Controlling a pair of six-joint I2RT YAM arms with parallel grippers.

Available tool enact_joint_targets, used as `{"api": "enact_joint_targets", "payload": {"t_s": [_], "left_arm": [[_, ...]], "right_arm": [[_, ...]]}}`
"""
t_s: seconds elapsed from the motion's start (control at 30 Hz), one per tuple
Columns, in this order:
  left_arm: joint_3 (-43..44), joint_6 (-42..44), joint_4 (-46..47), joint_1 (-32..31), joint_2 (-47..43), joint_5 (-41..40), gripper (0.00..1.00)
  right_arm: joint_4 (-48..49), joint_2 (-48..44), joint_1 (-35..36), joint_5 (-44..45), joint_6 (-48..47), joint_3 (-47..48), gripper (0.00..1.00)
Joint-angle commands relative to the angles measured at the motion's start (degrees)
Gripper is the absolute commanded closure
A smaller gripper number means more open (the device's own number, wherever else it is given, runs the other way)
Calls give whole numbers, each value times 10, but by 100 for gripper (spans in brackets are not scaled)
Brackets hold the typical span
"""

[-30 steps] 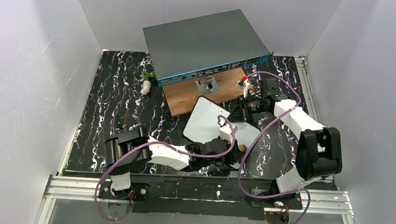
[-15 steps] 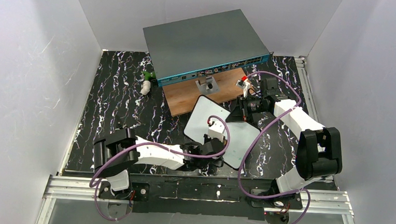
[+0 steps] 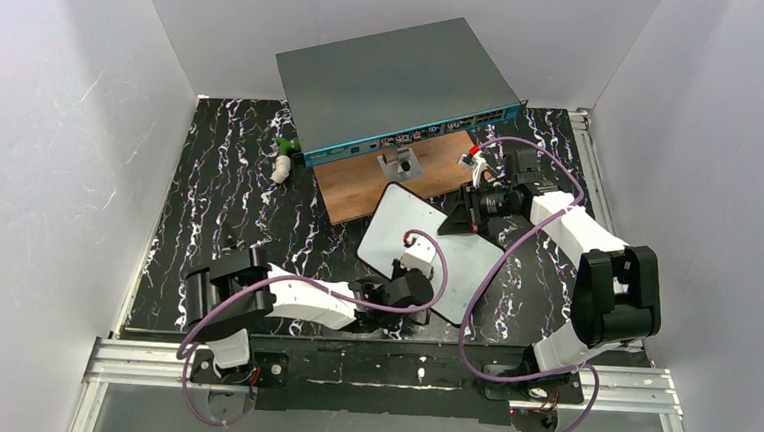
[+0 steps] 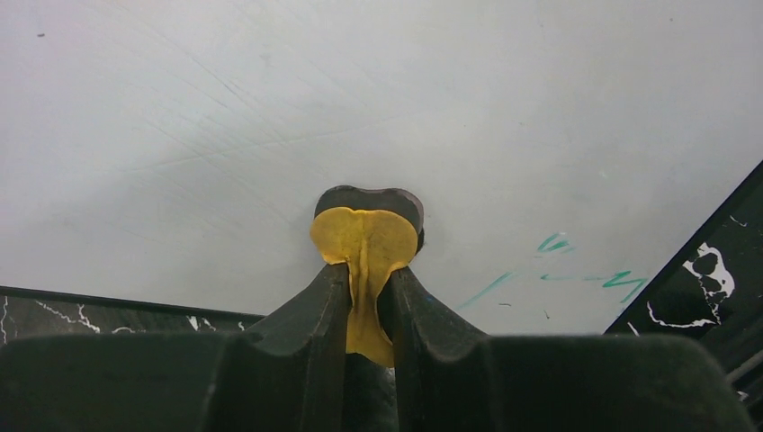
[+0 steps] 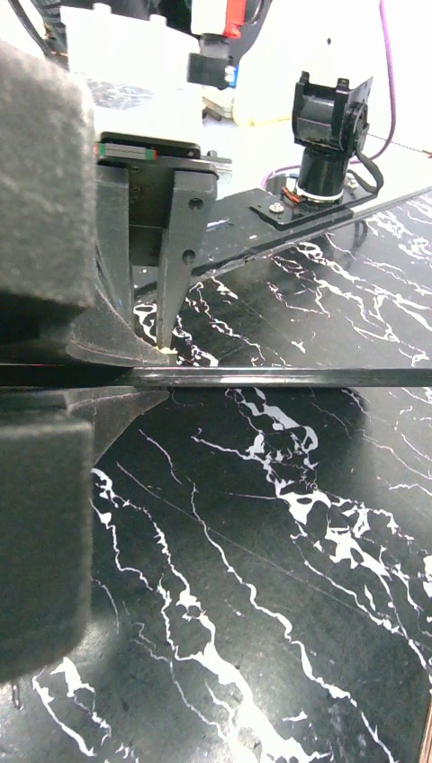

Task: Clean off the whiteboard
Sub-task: Erase the whiteboard at the center of the board.

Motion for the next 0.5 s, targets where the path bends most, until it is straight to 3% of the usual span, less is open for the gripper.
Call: {"api": "enact_joint_targets", "payload": {"t_s": [0.0,0.47], "left_arm": [[47,26,40,-13,61,66,100],[156,21,77,-37,138,155,100]], "right_arm": [[-38,-4,16,-70,21,-4,99],[-38,-5,15,-73,23,-3,99]]}}
